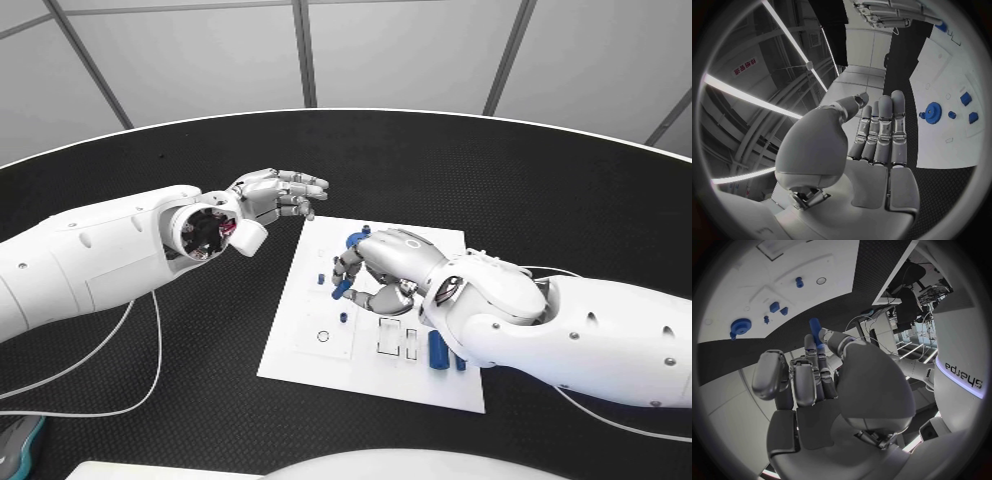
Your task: Assemble the parts on the task board
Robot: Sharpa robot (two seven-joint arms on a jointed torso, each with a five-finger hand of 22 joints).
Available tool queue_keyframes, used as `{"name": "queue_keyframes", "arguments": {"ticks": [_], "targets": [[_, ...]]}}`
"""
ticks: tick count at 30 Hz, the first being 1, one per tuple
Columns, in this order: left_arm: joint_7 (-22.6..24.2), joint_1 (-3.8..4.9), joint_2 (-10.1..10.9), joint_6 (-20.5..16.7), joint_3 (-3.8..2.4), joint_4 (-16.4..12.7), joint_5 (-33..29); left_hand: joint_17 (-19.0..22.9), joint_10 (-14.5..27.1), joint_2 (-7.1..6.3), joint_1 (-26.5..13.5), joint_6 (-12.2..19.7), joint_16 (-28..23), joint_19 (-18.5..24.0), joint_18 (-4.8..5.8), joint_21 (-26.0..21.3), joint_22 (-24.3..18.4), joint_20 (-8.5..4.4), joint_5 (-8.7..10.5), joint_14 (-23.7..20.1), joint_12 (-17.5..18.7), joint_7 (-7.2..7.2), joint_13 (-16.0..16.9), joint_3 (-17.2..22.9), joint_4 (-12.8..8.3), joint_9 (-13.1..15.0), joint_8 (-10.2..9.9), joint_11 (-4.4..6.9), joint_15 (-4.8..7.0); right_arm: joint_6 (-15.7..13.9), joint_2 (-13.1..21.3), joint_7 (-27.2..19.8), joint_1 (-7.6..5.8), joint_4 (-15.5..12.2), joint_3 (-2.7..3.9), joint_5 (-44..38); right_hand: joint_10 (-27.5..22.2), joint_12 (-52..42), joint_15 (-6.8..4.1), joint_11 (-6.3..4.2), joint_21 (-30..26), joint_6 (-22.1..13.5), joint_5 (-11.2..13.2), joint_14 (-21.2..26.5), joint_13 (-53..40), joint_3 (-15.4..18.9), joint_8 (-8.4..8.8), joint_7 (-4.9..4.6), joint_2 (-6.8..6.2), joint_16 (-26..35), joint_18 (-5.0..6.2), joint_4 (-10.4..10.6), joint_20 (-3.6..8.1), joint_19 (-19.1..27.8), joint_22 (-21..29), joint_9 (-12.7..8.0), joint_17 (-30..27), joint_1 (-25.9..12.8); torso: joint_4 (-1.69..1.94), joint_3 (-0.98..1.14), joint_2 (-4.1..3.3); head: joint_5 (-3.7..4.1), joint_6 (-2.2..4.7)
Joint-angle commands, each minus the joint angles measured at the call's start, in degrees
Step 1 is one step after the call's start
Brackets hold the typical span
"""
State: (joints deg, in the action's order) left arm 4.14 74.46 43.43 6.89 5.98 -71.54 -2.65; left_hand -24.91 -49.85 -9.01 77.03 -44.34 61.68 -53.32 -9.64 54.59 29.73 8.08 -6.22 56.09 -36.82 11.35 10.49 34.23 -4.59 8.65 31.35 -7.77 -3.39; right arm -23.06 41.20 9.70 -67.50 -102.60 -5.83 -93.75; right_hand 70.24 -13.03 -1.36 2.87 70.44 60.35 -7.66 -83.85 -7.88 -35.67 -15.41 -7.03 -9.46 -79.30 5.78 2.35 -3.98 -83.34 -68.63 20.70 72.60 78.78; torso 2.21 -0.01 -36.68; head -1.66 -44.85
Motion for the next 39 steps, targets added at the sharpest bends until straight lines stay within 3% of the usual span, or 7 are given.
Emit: {"name": "queue_keyframes", "arguments": {"ticks": [1, 2, 6, 16, 24, 31, 39], "targets": [[-0.01, 0.00, -0.52, 0.16, 0.00, 0.40, 0.00, 0.09, 0.43, 0.31, 0.12, 0.42, -0.32, 0.31, -1.01, -0.19, -0.07, 0.23, -0.17, -0.22, -0.27, 0.82, -0.06, -0.25, 0.04, -0.06, -0.02, -0.13, -0.02, 0.50, -3.42, -0.78, 1.05, 1.80, -0.05, 0.03, 0.17, 0.32, -0.37, 0.08, -0.23, 0.09, -0.45, -2.59, -0.07, -0.08, -0.17, -0.18, 0.43, -0.05, -0.95, -0.33, 0.11, -0.24, 0.12, 0.20, -0.11, -0.20, 0.11, -0.23, 0.19, -1.08, -0.40], [-0.02, 0.00, -0.70, 0.21, 0.00, 0.52, 0.00, 0.09, 0.43, 0.31, 0.12, 0.42, -0.32, 0.31, -1.01, -0.19, -0.07, 0.23, -0.17, -0.22, -0.27, 0.82, -0.06, -0.25, 0.04, -0.06, -0.02, -0.13, -0.02, 0.69, -4.11, -1.04, 1.39, 2.42, -0.11, 0.04, 0.17, 0.32, -0.37, 0.08, -0.23, 0.09, -0.45, -2.59, -0.07, -0.08, -0.17, -0.18, 0.43, -0.05, -0.95, -0.33, 0.11, -0.24, 0.12, 0.20, -0.11, -0.20, 0.12, -0.31, 0.22, -1.34, -0.54], [-0.06, 0.00, -1.17, 0.39, 0.00, 0.72, 0.01, 0.09, 0.43, 0.31, 0.12, 0.42, -0.32, 0.31, -1.01, -0.19, -0.07, 0.23, -0.17, -0.22, -0.27, 0.82, -0.06, -0.25, 0.04, -0.06, -0.02, -0.13, -0.02, 1.41, -6.34, -1.90, 2.56, 4.79, -0.49, 0.05, 0.18, 0.38, -0.36, 0.10, -0.24, 0.03, -0.54, -2.59, -0.09, -0.11, -0.16, -0.21, 0.48, -0.04, -0.94, -0.37, 0.11, -0.24, 0.13, 0.22, -0.12, -0.21, -0.09, -0.13, 0.09, -2.55, -0.89], [-0.14, 0.00, -1.84, 0.65, -0.01, 0.97, 0.01, 0.12, 0.44, 0.34, 0.16, 0.43, -0.32, 0.31, -1.01, -0.21, -0.09, 0.23, -0.17, -0.26, -0.31, 0.82, -0.06, -0.26, 0.05, -0.06, 0.00, -0.13, -0.02, 4.19, -9.05, -2.02, 4.67, 8.65, -1.03, 0.06, 0.15, 0.50, -0.33, 0.15, -0.48, -0.11, -0.69, -2.55, -0.11, -0.18, -0.13, -0.28, 0.59, 0.04, -0.89, -0.44, 0.11, -0.15, 0.38, 0.25, -0.24, -0.23, -0.05, 0.11, -0.04, -3.94, -1.60], [-0.18, 0.00, -1.95, 0.77, -0.01, 1.06, 0.01, 0.12, 0.44, 0.34, 0.16, 0.43, -0.32, 0.31, -1.01, -0.21, -0.09, 0.23, -0.17, -0.26, -0.31, 0.82, -0.06, -0.26, 0.05, -0.06, 0.00, -0.13, -0.02, 5.97, -9.78, -1.62, 4.95, 10.10, -1.10, 0.06, 0.13, 0.54, -0.32, 0.17, -0.43, -0.16, -0.72, -2.57, -0.12, -0.20, -0.11, -0.31, 0.62, -0.02, -0.90, -0.45, 0.11, -0.17, 0.32, 0.26, -0.15, -0.25, 0.03, 0.11, -0.16, -4.24, -1.97], [-0.22, 0.00, -1.87, 0.74, -0.01, 1.06, 0.01, 0.12, 0.44, 0.34, 0.16, 0.43, -0.32, 0.31, -1.01, -0.21, -0.09, 0.23, -0.17, -0.26, -0.31, 0.82, -0.06, -0.26, 0.05, -0.06, 0.00, -0.13, -0.02, 7.37, -9.90, -1.29, 4.99, 10.58, -1.16, 0.06, 0.13, 0.56, -0.31, 0.18, -0.40, -0.17, -0.73, -2.58, -0.12, -0.20, -0.11, -0.31, 0.64, -0.05, -0.91, -0.45, 0.10, -0.18, 0.29, 0.26, -0.08, -0.27, -0.11, 0.15, -0.15, -4.34, -2.12], [-0.27, 0.01, -1.75, 0.71, -0.01, 1.01, 0.01, 0.16, 0.48, 0.37, 0.16, 0.46, -0.33, 0.33, -1.00, -0.25, -0.12, 0.24, -0.17, -0.31, -0.35, 0.83, -0.07, -0.30, 0.08, -0.05, 0.03, -0.14, -0.04, 7.55, -9.79, -0.53, 5.00, 10.71, -1.20, -0.39, 0.15, 0.60, -0.30, 0.19, -0.26, -0.22, -0.78, -2.59, -0.14, -0.21, -0.11, -0.33, 0.71, -0.10, -0.95, -0.46, 0.09, -0.22, 0.13, 0.29, -0.01, -0.31, -0.04, 0.15, -0.07, -4.30, -2.31]]}}
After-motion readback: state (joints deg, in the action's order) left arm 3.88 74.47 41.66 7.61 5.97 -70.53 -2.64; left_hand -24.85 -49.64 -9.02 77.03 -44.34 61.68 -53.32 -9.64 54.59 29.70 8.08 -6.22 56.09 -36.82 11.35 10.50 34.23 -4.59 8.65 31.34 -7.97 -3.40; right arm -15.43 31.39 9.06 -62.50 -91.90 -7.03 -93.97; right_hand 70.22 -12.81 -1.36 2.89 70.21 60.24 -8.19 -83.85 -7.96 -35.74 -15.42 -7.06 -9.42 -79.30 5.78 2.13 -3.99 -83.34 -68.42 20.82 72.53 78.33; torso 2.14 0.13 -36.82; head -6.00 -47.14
